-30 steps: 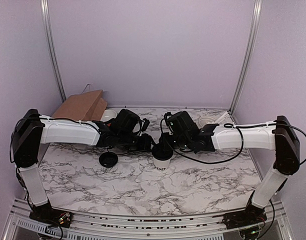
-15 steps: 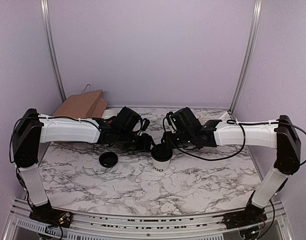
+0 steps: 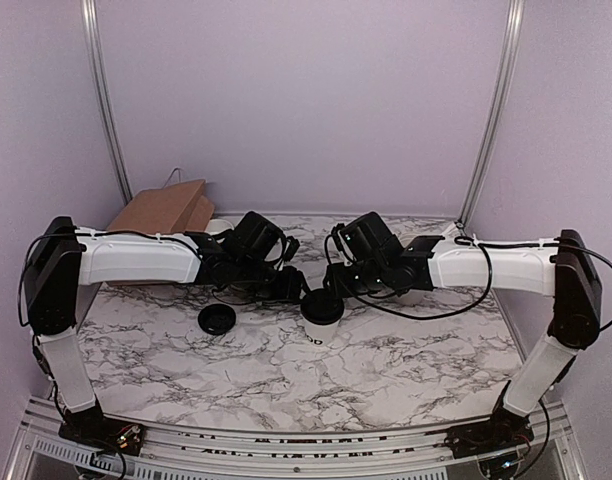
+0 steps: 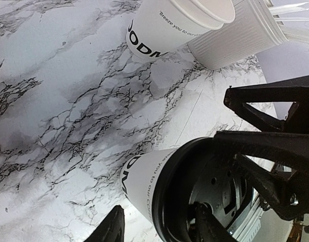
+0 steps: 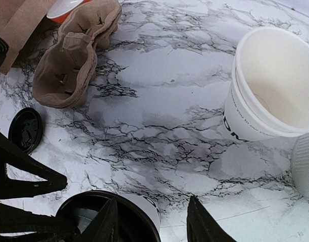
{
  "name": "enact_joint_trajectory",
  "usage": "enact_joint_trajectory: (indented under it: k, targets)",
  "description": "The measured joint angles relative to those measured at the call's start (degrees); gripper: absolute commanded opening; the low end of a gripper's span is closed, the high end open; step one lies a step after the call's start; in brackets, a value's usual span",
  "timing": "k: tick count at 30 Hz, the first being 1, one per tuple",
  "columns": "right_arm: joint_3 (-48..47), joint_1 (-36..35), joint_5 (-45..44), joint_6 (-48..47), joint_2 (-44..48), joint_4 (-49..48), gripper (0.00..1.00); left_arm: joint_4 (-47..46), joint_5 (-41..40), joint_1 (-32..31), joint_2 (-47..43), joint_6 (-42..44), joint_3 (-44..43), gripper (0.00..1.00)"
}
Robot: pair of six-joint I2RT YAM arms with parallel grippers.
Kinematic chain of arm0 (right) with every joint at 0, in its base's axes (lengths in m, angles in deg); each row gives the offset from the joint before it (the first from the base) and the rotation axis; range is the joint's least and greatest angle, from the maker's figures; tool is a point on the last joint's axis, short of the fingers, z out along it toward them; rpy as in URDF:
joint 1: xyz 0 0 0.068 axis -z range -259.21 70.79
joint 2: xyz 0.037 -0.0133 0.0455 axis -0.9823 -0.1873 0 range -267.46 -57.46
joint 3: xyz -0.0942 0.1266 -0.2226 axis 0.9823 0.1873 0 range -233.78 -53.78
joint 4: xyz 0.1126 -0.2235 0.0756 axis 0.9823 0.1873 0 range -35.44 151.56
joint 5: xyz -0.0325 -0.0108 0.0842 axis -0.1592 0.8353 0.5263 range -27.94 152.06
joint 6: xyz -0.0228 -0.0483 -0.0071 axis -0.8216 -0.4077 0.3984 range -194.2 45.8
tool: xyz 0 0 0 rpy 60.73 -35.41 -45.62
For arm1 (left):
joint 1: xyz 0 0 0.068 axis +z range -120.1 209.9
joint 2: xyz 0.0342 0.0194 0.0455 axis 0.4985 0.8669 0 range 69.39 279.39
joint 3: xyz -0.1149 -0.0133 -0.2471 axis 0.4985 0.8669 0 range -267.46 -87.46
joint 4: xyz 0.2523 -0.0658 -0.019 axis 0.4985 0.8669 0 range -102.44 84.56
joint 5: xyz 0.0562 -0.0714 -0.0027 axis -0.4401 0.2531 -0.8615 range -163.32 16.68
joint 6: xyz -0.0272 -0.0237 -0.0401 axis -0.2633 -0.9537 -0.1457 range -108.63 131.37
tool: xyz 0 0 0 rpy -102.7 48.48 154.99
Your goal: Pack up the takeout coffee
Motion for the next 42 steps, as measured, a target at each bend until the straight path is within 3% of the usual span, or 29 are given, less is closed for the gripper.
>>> enact_joint_trajectory:
  k: [17,42]
  targets:
    - [-1.42,0.0,0.0,-1.03,0.0,2.51,0.53,1.05,-0.2,0.0,-0.39,0.57,0.0,0.52]
    - [-1.99,1.09,1.7,-1.33,3.19,4.59,0.54,3.82,0.15,-0.92,-1.03,2.19,-2.73,0.51]
